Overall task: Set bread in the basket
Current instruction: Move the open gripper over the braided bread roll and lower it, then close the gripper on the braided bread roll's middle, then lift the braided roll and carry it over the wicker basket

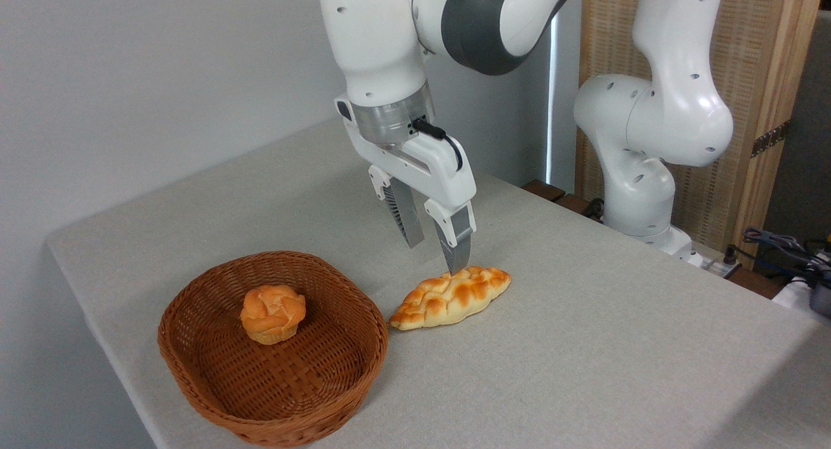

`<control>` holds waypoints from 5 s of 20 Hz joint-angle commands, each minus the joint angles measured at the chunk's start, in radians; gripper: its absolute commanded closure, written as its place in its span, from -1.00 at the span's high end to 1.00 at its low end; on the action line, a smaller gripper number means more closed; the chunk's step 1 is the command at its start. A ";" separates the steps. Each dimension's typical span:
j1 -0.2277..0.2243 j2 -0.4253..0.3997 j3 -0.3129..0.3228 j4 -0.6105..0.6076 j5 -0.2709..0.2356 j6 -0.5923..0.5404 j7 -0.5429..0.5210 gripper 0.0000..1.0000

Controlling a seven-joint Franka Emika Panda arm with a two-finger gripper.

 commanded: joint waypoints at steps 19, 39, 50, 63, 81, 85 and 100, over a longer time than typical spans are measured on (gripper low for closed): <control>-0.001 -0.008 0.009 -0.152 0.115 0.122 0.031 1.00; -0.010 0.024 0.006 -0.172 0.118 0.139 0.031 0.99; -0.010 0.028 0.006 -0.172 0.118 0.146 0.043 0.13; -0.039 0.025 0.000 -0.168 0.118 0.140 0.082 -0.52; -0.050 0.038 0.013 0.136 0.070 -0.150 0.096 -0.71; -0.050 0.127 0.017 0.303 0.002 -0.150 0.088 -0.68; -0.038 0.439 0.019 0.584 -0.073 0.007 0.056 -0.47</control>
